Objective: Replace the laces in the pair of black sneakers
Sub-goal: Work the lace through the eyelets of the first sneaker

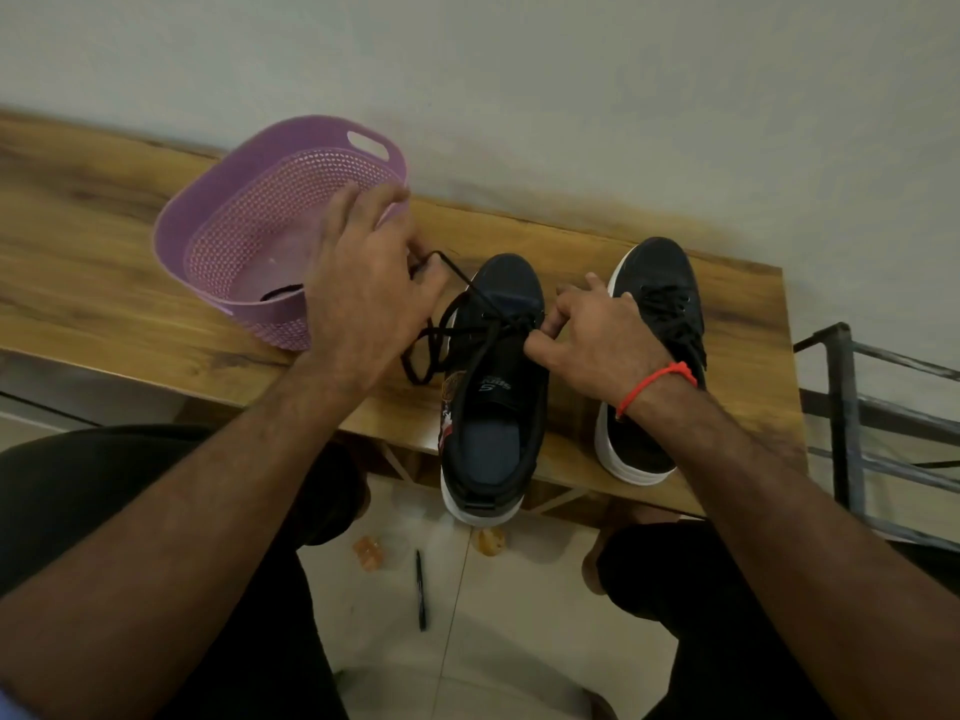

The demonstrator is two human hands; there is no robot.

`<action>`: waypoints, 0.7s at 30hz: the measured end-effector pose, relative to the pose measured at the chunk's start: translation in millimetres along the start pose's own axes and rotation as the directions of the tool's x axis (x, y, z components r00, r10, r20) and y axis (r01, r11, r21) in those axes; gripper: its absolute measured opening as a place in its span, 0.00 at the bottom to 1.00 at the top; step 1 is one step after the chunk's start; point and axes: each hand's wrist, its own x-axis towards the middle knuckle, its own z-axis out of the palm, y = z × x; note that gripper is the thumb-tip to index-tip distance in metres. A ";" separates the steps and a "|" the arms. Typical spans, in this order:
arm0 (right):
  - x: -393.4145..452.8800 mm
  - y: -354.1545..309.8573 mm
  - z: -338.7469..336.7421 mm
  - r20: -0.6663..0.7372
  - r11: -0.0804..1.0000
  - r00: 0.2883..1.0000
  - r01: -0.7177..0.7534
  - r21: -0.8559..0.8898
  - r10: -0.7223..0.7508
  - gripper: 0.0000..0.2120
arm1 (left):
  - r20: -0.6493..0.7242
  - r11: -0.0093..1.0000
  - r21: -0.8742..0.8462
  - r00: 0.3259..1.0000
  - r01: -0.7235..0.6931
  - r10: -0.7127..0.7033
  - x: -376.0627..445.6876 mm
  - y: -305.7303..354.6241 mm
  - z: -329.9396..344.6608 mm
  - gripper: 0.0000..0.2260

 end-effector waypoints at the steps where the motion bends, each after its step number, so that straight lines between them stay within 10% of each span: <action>1: -0.5 -0.7 0.4 -0.001 1.000 1.000 0.004 -0.002 -0.004 0.09 | 0.033 1.000 0.031 0.999 0.007 -0.008 0.7 -1.2 0.1 0.11; 8: 0.0 -0.2 1.5 -0.008 0.999 1.000 0.017 -0.030 -0.017 0.08 | 0.309 0.945 0.086 0.910 -0.316 0.277 -30.9 33.8 22.9 0.11; 17: -1.2 -1.3 1.0 0.000 1.000 1.000 -0.009 0.008 0.009 0.08 | 0.039 0.997 -0.012 0.997 0.074 -0.074 -7.1 12.1 2.5 0.07; 21: -3.6 -3.7 0.0 -0.005 1.000 1.000 -0.003 0.004 0.003 0.09 | 0.070 0.999 -0.022 0.997 0.030 -0.029 -9.4 13.1 7.1 0.09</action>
